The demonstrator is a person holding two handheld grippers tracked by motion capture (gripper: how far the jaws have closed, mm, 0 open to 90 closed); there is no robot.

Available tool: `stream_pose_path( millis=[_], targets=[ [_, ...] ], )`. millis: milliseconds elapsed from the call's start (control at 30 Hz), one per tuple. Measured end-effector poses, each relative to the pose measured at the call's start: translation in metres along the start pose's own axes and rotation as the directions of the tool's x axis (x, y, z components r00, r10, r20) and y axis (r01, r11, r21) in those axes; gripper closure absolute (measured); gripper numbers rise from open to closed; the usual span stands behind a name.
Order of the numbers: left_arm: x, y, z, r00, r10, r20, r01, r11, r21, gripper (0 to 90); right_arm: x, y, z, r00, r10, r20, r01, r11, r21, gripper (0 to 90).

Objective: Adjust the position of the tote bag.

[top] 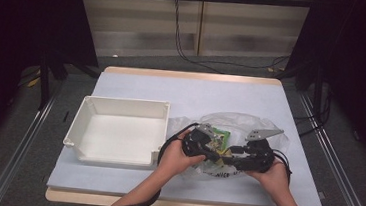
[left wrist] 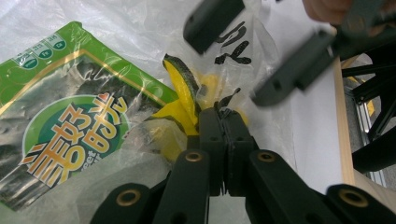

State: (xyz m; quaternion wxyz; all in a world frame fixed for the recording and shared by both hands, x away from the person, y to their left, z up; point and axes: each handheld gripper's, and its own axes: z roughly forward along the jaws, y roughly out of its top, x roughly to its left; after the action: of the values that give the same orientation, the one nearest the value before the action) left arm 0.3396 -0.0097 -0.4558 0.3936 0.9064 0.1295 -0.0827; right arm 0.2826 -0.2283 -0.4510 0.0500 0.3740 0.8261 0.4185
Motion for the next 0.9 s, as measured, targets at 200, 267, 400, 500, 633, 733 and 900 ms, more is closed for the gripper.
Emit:
stream_pose_path(
  millis=[200,267,400,500,633,733,900],
  targets=[
    [0.002,-0.001,-0.007,0.9988,-0.014,-0.048,0.014,0.9999,0.008,68.9,0.0,-0.008,0.012,0.9992,-0.039,-0.002,0.039,0.9944,0.098,52.8],
    [0.002,-0.002,-0.009,0.9988,-0.011,-0.047,0.011,0.9999,0.008,66.8,0.0,-0.009,0.014,0.9993,-0.037,-0.001,0.037,0.9924,0.117,57.2],
    [0.004,-0.003,-0.018,0.9972,-0.017,-0.073,0.017,0.9998,0.009,62.0,0.0,-0.013,0.016,0.9973,-0.071,-0.018,0.074,0.9776,0.197,87.1],
    [0.005,-0.004,-0.021,0.9963,-0.032,-0.079,0.033,0.9994,0.008,60.0,-0.001,-0.013,0.015,0.9967,-0.082,-0.001,0.08,0.9754,0.205,88.8],
    [0.007,-0.008,-0.025,0.9945,-0.058,-0.088,0.058,0.9983,-0.001,58.5,-0.011,-0.014,0.01,0.9955,-0.052,0.079,0.036,0.9803,0.194,89.5],
    [0.008,-0.01,-0.025,0.9951,-0.062,-0.077,0.061,0.998,-0.016,57.9,-0.018,-0.014,0.006,0.9924,-0.04,0.116,0.018,0.9829,0.183,89.5],
    [0.008,-0.01,-0.028,0.9936,-0.053,-0.1,0.052,0.9986,-0.006,53.4,-0.033,-0.016,-0.007,0.9916,0.039,0.123,-0.055,0.9903,0.127,89.3]
  ],
)
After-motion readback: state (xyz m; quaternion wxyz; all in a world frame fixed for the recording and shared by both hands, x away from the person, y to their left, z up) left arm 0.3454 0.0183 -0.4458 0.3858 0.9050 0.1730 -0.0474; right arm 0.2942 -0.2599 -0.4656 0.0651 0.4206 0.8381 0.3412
